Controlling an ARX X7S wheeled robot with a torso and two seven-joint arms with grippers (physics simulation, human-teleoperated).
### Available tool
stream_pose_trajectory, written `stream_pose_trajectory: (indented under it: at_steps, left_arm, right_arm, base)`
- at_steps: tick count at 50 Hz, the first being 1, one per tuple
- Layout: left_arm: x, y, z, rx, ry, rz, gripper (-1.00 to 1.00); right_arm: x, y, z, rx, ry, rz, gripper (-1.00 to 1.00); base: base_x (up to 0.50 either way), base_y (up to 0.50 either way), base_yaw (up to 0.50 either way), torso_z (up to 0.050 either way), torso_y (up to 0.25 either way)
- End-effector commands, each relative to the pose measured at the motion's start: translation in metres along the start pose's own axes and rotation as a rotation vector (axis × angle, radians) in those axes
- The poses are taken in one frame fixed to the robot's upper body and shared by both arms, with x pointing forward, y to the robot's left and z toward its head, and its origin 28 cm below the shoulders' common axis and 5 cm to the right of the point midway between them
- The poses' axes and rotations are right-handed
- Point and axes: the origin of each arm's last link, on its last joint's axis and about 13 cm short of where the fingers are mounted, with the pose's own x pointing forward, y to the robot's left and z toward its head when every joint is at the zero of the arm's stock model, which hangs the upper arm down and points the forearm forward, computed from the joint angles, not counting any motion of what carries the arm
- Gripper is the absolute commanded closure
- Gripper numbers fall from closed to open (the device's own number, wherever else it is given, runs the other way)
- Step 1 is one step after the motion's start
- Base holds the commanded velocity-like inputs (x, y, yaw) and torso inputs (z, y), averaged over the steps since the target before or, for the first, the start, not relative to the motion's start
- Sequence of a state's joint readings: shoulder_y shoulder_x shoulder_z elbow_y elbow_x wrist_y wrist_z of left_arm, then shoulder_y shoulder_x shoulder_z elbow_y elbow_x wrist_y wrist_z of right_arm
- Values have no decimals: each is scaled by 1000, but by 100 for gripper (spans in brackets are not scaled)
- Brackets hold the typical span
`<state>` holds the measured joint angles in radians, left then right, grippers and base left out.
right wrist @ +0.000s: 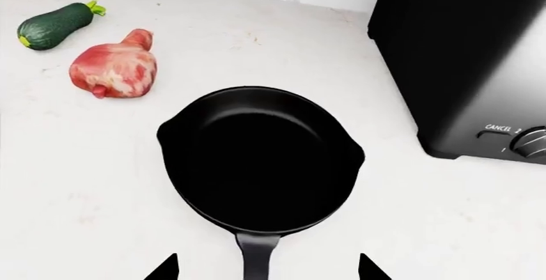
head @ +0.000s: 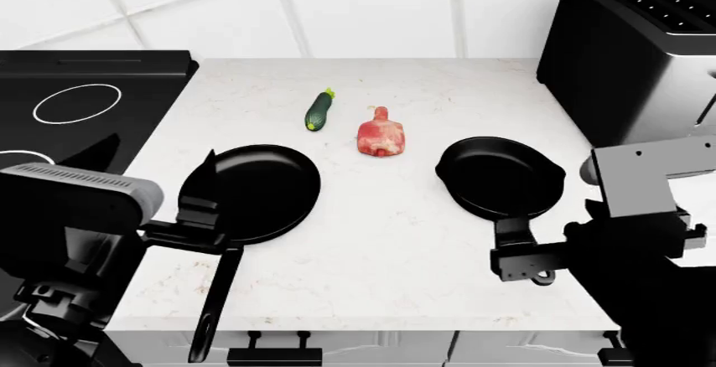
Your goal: Place both pans onto different burners. Then place the zucchini and the pork chop on different pans.
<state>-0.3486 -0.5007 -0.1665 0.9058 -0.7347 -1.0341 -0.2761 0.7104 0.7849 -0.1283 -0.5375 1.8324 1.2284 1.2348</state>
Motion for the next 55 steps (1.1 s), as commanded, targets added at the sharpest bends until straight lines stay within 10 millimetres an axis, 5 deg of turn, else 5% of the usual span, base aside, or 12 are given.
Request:
stream_pose_trajectory:
  at_steps: [1, 26, 55]
  left_arm:
    - [-1, 1, -1, -1, -4, 5, -100]
    - [-3, 1, -2, -2, -6, 13, -100]
    - [-7, 0, -2, -15, -2, -3, -100]
  right_arm:
    - [18, 0, -5, 18, 62, 2, -100]
    - [50, -3, -19, 75, 130, 21, -100]
    - [63, 3, -42, 81, 196, 42, -100]
  base:
    - [0, 0, 0, 0, 0]
    - [0, 0, 0, 0, 0]
    - [0, 0, 0, 0, 0]
